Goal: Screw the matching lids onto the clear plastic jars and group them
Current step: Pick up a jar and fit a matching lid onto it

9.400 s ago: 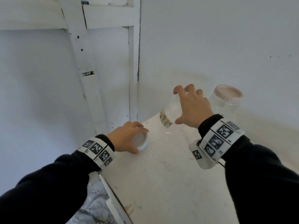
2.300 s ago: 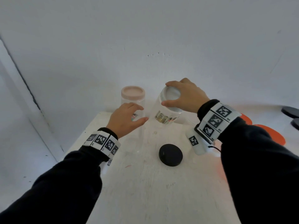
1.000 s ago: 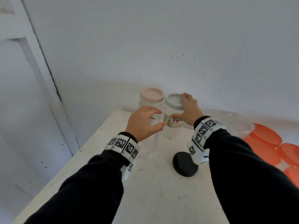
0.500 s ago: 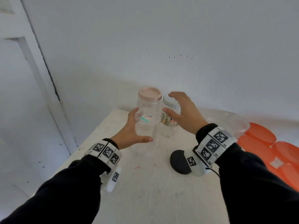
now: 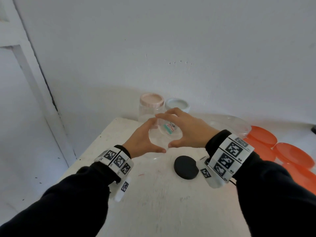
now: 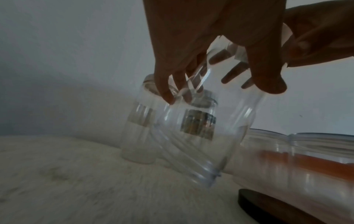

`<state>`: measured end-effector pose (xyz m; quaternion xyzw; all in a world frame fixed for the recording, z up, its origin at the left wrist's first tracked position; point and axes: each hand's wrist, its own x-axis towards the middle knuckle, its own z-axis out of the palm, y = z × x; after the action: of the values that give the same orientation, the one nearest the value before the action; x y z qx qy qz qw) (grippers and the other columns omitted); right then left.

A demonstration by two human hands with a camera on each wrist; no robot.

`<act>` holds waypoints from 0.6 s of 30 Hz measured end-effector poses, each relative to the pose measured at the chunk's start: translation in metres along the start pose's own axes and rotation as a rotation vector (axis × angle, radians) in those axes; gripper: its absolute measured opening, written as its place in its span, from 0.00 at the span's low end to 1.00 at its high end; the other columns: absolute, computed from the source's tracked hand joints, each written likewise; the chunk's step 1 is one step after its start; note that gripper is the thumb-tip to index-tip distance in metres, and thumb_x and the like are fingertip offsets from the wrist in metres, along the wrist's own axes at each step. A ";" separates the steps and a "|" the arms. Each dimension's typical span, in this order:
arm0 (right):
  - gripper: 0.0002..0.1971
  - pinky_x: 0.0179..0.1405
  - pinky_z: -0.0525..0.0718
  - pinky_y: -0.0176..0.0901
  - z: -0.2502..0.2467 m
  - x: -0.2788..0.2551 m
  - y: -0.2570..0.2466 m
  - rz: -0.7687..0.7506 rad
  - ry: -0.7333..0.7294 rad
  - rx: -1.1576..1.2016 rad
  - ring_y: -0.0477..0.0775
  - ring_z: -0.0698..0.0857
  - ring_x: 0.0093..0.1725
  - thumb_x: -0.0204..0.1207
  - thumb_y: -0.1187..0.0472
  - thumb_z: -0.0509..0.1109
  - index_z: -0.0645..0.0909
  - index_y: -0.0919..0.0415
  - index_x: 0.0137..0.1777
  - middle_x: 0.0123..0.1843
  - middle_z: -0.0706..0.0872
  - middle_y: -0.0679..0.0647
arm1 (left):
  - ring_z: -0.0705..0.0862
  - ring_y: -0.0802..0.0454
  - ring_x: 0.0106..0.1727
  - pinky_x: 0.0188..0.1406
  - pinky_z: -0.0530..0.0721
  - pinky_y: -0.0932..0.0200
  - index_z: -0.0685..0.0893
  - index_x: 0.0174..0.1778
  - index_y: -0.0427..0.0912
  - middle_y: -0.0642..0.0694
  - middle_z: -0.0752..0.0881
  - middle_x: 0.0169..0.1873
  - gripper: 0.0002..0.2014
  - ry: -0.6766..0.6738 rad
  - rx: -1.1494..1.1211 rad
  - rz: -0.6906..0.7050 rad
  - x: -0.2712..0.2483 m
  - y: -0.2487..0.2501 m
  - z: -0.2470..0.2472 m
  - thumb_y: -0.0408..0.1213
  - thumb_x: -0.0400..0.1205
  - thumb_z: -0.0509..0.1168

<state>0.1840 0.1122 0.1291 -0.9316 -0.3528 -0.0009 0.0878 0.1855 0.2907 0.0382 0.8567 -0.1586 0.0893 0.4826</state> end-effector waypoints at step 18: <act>0.39 0.55 0.79 0.51 -0.051 -0.136 0.064 0.387 0.534 0.007 0.52 0.74 0.63 0.58 0.56 0.83 0.68 0.54 0.68 0.66 0.72 0.48 | 0.68 0.50 0.71 0.70 0.67 0.59 0.65 0.75 0.41 0.45 0.70 0.69 0.38 -0.415 0.237 0.039 0.013 0.010 0.076 0.42 0.72 0.75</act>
<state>0.1271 -0.0328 0.1603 -0.9478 -0.1336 -0.2273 0.1792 0.1939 0.2183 0.0103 0.9042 -0.2592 -0.0612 0.3339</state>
